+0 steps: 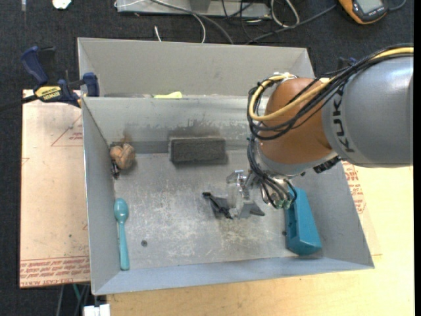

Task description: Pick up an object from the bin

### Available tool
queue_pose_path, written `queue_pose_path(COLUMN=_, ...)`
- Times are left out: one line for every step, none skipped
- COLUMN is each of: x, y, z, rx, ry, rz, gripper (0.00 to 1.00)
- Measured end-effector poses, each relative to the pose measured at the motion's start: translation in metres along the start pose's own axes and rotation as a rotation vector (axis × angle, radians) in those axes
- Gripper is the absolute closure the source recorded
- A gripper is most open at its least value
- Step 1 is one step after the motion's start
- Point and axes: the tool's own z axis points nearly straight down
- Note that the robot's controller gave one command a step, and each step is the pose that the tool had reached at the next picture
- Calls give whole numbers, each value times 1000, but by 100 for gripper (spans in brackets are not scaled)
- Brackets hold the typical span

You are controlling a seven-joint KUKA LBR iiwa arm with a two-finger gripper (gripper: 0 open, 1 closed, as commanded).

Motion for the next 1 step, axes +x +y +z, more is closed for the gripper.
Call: queue_pose_path(x=0, y=2, z=-83, rx=0, ry=4, rz=-58, gripper=100)
